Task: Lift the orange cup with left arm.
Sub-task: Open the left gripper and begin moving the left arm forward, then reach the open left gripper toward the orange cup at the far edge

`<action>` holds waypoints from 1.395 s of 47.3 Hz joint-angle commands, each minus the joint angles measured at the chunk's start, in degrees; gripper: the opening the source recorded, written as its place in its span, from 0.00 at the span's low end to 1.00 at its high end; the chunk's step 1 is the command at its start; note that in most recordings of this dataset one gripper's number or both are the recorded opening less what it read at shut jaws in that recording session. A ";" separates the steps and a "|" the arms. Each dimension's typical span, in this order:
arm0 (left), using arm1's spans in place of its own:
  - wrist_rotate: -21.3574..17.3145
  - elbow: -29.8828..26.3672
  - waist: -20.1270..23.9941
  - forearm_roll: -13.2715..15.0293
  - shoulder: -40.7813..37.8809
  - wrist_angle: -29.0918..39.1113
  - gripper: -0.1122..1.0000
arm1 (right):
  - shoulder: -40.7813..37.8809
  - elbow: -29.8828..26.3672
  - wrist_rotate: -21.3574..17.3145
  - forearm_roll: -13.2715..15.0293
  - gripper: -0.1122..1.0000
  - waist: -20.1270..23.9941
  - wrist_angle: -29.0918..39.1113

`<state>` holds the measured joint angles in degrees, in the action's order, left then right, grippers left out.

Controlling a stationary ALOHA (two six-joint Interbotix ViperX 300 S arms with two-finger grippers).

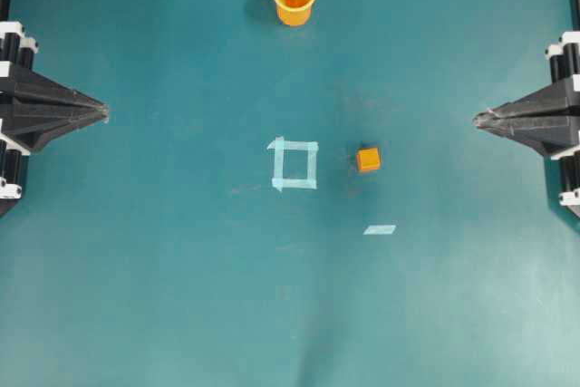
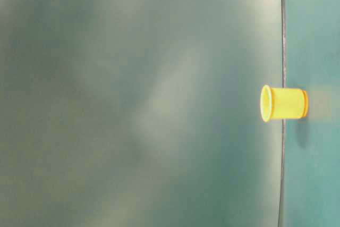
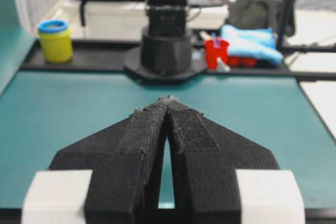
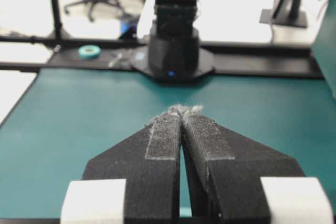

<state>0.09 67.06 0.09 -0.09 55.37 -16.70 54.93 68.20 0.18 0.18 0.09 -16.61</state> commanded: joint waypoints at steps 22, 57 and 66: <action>0.62 -2.37 2.72 -0.35 0.26 7.03 0.11 | -0.62 -2.72 0.00 -0.09 0.10 0.09 2.55; 1.14 -3.16 15.91 -0.35 -12.04 -0.62 0.66 | -0.70 -2.81 0.09 -0.09 0.10 0.09 3.08; 1.14 -4.83 18.90 -0.35 -18.46 -2.46 0.78 | -0.70 -2.72 0.09 -0.09 0.10 0.18 3.78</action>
<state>1.32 64.51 17.67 -0.26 39.38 -18.19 54.49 67.24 0.18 0.18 0.18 -12.83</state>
